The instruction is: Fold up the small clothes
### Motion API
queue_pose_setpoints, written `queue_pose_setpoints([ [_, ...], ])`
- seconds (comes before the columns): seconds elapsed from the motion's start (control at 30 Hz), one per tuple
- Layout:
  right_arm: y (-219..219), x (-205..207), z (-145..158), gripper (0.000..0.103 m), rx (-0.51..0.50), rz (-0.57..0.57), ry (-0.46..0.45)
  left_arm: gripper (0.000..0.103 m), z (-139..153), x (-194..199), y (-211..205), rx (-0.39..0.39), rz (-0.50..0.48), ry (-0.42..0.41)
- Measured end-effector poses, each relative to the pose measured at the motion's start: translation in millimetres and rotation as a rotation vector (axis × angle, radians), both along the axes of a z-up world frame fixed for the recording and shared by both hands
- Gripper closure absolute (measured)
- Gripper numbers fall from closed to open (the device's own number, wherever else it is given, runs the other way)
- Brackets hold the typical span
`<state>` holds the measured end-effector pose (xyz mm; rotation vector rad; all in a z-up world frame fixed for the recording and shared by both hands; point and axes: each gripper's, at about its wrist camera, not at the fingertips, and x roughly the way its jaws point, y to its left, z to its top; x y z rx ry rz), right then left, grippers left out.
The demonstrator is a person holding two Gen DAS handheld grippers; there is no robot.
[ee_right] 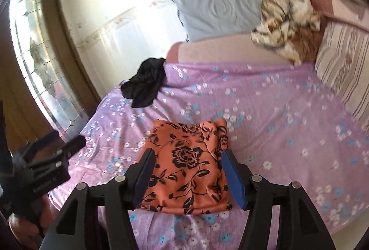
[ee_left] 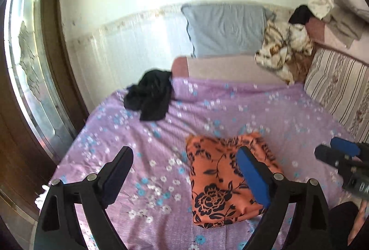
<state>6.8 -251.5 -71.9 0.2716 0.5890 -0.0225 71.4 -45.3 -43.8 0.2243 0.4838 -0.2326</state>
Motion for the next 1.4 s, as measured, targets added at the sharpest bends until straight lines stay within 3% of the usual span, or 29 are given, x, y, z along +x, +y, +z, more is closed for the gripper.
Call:
queue_pose_setpoints([
  [0.3,17.2,-53.0,43.0,0.037,-0.067,0.015,-0.099,0.000,38.7,-40.7,0.9,0.019,0.063,-0.095],
  [0.6,20.2,-88.3,58.1,0.036,-0.097,-0.010,-0.138,0.000,54.8,-64.1,15.6,-0.013,0.101,-0.101],
  [0.97,27.3,-87.9,56.6,0.036,-0.060,-0.005,-0.117,0.000,64.9,-79.3,36.0,-0.043,0.153,-0.132],
  [1.4,45.1,-70.3,53.2,0.036,-0.005,-0.028,-0.079,0.000,59.5,-66.2,62.9,-0.068,0.219,-0.102],
])
